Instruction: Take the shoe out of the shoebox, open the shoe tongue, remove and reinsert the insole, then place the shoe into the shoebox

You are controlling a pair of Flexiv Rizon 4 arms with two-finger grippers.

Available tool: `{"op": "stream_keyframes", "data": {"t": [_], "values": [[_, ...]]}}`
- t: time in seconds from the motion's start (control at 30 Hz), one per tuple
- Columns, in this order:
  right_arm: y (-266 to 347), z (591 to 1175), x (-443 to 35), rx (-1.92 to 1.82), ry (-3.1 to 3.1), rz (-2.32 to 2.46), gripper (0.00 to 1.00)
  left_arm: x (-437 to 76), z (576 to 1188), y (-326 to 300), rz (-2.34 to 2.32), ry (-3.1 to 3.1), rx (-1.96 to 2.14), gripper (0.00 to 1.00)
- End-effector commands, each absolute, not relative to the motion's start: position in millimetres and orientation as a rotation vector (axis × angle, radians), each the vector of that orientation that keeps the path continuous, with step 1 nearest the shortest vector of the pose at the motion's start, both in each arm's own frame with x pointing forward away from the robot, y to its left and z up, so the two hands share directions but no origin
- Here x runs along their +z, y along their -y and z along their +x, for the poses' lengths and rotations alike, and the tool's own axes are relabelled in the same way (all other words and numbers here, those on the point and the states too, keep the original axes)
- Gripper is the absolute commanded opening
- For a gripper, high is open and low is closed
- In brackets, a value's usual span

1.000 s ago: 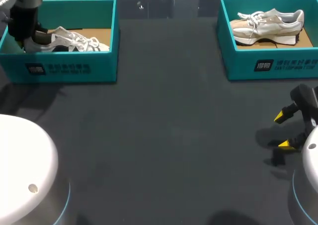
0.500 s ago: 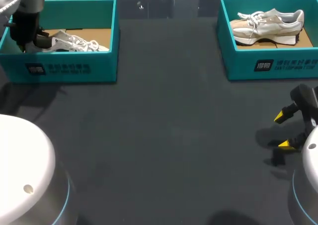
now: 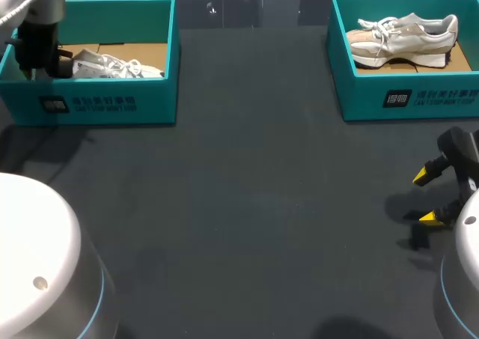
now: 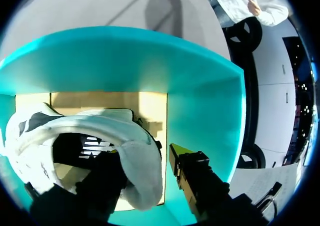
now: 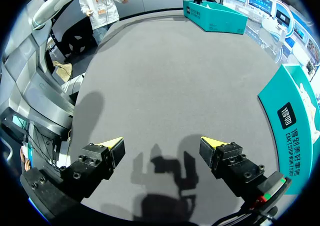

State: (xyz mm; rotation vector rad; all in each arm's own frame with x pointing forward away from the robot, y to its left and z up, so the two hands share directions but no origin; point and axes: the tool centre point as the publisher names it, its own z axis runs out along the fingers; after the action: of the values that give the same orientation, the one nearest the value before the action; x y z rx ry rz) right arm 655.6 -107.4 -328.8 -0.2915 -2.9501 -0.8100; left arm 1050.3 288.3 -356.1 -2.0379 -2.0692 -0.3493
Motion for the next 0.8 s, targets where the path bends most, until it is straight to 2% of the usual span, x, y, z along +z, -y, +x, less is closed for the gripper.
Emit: {"op": "stream_keyframes", "data": {"t": [0.03, 0.2, 0.23, 0.33, 0.37, 0.8], "values": [[107, 654, -329, -0.805, 2.954, -0.294, 1.00, -342, 1043, -292, -2.062, 2.095, -0.337, 0.49], [107, 654, -329, -0.805, 2.954, -0.294, 1.00, -324, 1040, -286, -2.087, 2.129, -0.306, 0.64], [107, 654, -329, -0.805, 2.954, -0.294, 1.00, -319, 1039, -284, -2.093, 2.135, -0.303, 0.74], [107, 654, -329, -0.805, 2.954, -0.294, 1.00, -308, 1038, -280, -2.104, 2.153, -0.290, 0.95], [107, 654, -329, -0.805, 2.954, -0.294, 1.00, -304, 1037, -280, -2.105, 2.164, -0.275, 0.98], [107, 654, -329, -0.805, 2.954, -0.294, 1.00, -219, 1008, -280, -2.139, 2.218, -0.188, 1.00]]}}
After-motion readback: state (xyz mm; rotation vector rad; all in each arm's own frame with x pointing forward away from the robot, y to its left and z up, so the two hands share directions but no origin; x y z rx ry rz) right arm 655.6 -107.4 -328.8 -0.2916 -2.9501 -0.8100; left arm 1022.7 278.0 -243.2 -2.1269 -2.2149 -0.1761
